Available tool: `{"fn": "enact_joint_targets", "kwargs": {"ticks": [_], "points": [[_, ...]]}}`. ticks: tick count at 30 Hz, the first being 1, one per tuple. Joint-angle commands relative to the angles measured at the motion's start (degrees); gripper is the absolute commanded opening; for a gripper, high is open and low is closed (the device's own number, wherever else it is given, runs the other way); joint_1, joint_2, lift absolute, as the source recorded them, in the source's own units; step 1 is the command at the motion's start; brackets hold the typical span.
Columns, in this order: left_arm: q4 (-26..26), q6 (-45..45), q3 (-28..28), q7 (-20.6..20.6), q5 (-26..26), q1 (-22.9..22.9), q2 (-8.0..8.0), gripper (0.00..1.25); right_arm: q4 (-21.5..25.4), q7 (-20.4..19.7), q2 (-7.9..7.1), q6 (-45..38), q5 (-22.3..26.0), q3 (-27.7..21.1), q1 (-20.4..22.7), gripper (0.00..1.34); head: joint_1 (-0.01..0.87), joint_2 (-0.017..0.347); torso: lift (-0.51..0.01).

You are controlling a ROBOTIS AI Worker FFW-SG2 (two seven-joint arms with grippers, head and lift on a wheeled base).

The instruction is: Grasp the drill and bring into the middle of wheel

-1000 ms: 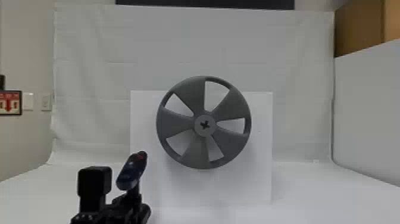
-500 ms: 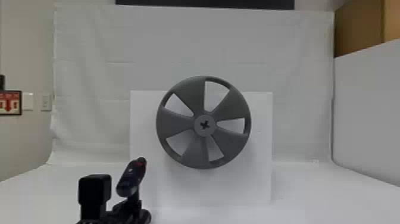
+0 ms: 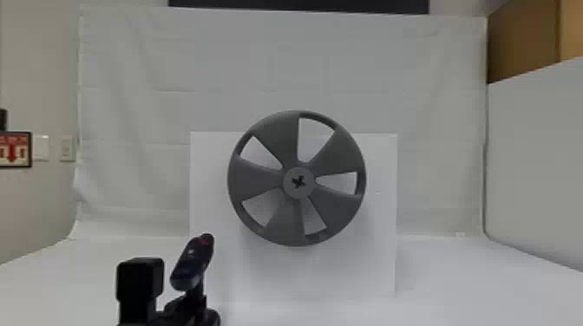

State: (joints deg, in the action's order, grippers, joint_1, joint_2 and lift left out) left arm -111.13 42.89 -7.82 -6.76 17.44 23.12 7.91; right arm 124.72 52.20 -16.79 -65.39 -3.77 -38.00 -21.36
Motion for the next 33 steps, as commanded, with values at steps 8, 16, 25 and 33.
{"fn": "enact_joint_targets", "kwargs": {"ticks": [8,16,25,33], "points": [[0.3,0.0,0.0,0.0,-0.1,0.0,-0.09,0.03,0.0,0.0,0.09,0.0,0.0,0.0,0.0,0.82,0.0,0.0,-0.406],[0.7,-0.4,0.1,-1.7,0.9,-0.3,-0.09,0.26,-0.1,0.0,0.09,0.0,-0.1,0.3,-0.1,0.82,0.0,0.0,-0.406],[1.1,-1.8,0.6,-1.8,1.3,-0.6,-0.09,0.71,-0.2,0.0,0.09,0.0,-0.1,0.6,-0.1,0.82,0.0,0.0,-0.406],[1.4,-1.8,0.8,-1.8,1.8,-0.5,-0.09,1.25,-0.3,0.0,0.0,0.0,-0.1,0.6,0.0,0.81,0.0,0.0,-0.406]]}}
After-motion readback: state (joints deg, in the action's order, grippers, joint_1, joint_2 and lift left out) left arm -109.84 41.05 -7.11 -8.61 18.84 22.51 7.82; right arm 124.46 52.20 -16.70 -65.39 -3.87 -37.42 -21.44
